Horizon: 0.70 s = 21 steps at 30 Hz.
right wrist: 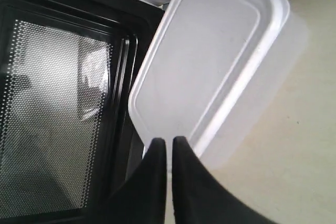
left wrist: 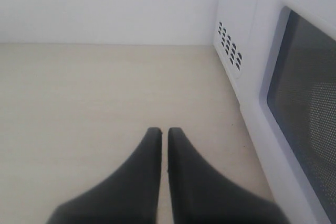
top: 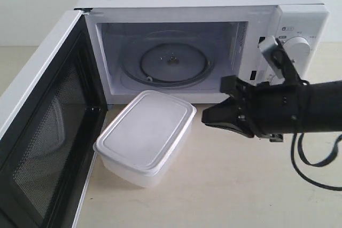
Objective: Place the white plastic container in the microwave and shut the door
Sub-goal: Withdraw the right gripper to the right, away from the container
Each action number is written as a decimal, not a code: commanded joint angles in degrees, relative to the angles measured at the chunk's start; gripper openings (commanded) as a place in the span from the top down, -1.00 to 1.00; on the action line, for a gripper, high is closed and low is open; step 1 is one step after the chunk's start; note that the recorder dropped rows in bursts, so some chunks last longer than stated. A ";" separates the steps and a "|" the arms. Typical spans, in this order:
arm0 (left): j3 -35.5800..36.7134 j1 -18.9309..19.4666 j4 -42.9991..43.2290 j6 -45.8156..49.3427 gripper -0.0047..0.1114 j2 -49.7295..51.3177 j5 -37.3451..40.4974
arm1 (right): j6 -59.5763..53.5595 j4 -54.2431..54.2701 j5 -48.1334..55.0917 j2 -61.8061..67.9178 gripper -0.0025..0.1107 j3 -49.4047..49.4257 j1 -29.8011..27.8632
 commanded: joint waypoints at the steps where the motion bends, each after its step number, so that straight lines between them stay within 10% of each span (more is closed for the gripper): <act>1: 0.19 -0.25 -0.26 -0.32 0.84 -0.19 -0.58 | -7.02 0.63 8.93 -0.47 0.96 5.37 -5.57; 21: 0.19 -0.25 -0.26 -0.32 0.84 -0.19 -0.58 | -3.77 0.63 11.38 -0.22 0.96 3.94 -5.57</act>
